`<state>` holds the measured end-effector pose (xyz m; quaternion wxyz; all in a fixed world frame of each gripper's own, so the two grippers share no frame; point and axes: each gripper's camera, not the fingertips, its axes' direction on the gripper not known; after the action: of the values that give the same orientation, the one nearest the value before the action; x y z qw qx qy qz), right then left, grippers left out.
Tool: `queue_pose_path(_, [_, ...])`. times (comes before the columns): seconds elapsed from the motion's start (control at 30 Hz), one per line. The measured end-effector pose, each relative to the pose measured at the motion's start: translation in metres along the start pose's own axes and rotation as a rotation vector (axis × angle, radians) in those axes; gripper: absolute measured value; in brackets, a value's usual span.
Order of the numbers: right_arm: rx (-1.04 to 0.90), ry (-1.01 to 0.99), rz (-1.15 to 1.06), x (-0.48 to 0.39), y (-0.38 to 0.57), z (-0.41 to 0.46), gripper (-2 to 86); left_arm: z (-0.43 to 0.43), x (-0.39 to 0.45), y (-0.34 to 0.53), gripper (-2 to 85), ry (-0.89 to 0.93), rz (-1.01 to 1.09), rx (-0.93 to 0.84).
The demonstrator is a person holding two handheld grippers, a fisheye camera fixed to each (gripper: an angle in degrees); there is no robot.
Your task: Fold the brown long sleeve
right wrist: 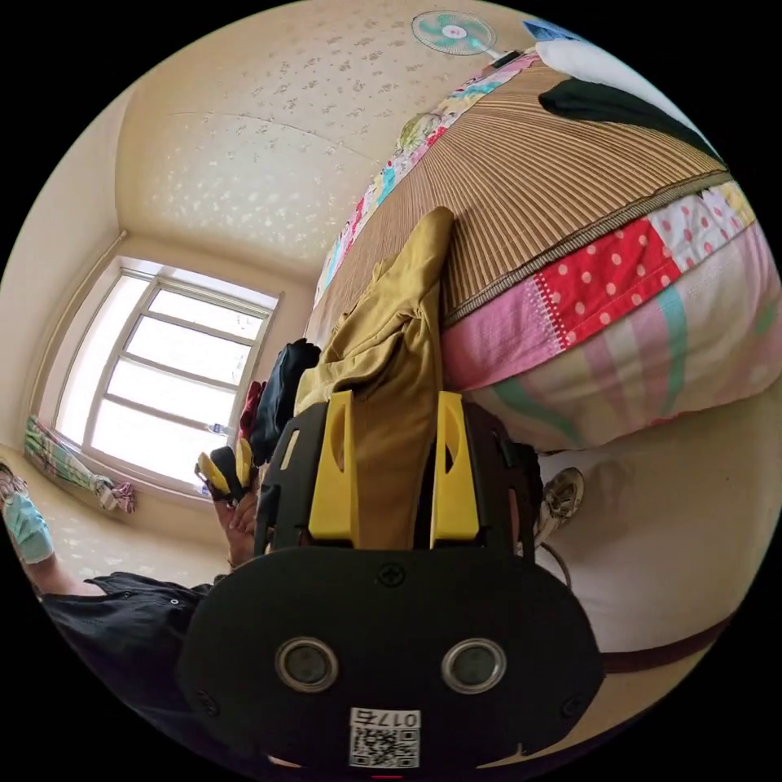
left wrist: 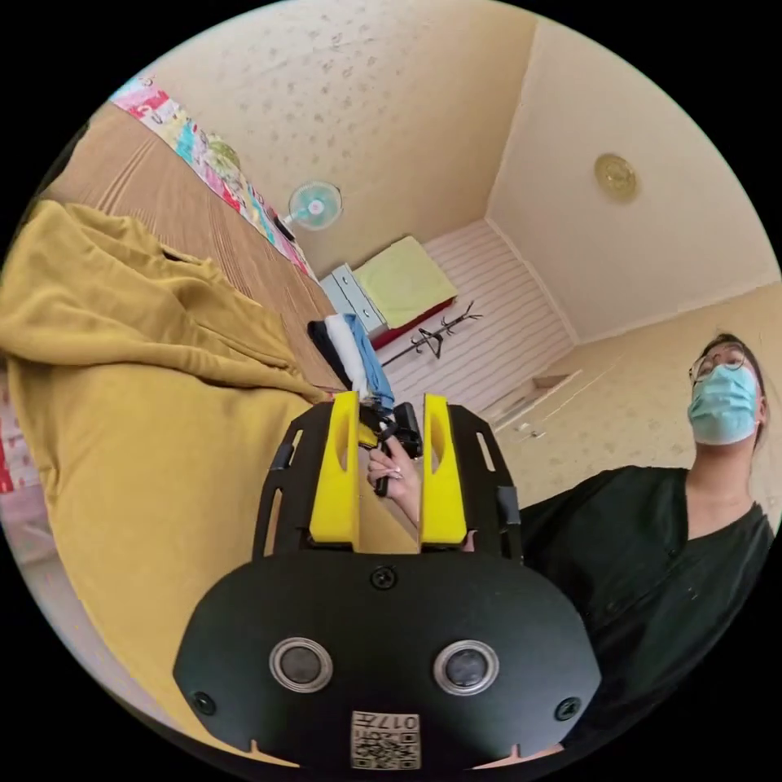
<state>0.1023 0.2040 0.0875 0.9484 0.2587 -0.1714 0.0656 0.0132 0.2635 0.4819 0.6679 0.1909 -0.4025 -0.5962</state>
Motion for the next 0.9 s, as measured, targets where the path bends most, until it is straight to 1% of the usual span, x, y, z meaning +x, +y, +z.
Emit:
queue_pose_path(0.03, [-0.003,-0.023,-0.004,-0.003,-0.003,0.005,13.9,-0.006,0.000,0.011,11.2,0.023,0.043,0.052])
queue_pose_path(0.1, [-0.057,-0.040,0.039,-0.008,-0.018,0.032,13.2,-0.003,-0.005,0.017,9.9,0.033,0.090,0.046])
queue_pose_path(0.17, [-0.124,-0.014,0.150,-0.005,-0.028,0.055,12.1,0.009,-0.032,0.022,7.3,0.062,0.019,0.001])
queue_pose_path(0.23, [-0.119,-0.030,0.209,-0.009,-0.035,0.066,10.5,0.011,-0.045,0.028,7.4,0.102,0.019,0.026])
queue_pose_path(0.3, [-0.106,0.066,0.218,-0.032,-0.044,0.072,7.6,0.012,-0.049,0.031,7.2,0.092,0.043,0.027])
queue_pose_path(0.33, [-0.108,0.094,0.199,-0.042,-0.048,0.073,6.8,0.015,-0.051,0.033,6.8,0.078,0.056,0.012])
queue_pose_path(0.43, [-0.126,0.201,0.047,-0.101,-0.075,0.082,4.4,0.019,-0.052,0.040,6.6,0.051,0.095,0.006])
queue_pose_path(0.5, [-0.155,0.291,-0.137,-0.160,-0.101,0.091,3.5,0.023,-0.053,0.043,6.6,0.025,0.115,-0.005])
queue_pose_path(0.53, [-0.158,0.311,-0.185,-0.175,-0.106,0.093,3.5,0.028,-0.053,0.044,6.6,0.015,0.125,-0.024])
queue_pose_path(0.6, [-0.182,0.436,-0.341,-0.229,-0.124,0.104,3.2,0.033,-0.055,0.045,6.6,0.001,0.134,-0.044])
queue_pose_path(0.67, [-0.158,0.459,-0.448,-0.259,-0.134,0.107,3.2,0.034,-0.057,0.046,6.6,-0.013,0.150,-0.047])
queue_pose_path(0.77, [-0.066,0.399,-0.652,-0.292,-0.146,0.102,3.1,0.032,-0.064,0.045,6.6,0.007,0.146,-0.040])
queue_pose_path(0.83, [-0.008,0.488,-0.628,-0.285,-0.159,0.102,3.0,0.029,-0.070,0.044,6.6,0.021,0.137,-0.027])
queue_pose_path(0.87, [0.005,0.545,-0.563,-0.268,-0.169,0.103,3.0,0.027,-0.073,0.042,6.6,0.029,0.131,-0.017])
queue_pose_path(0.9, [0.021,0.557,-0.503,-0.243,-0.177,0.104,3.0,0.025,-0.074,0.042,6.6,0.033,0.128,-0.014])
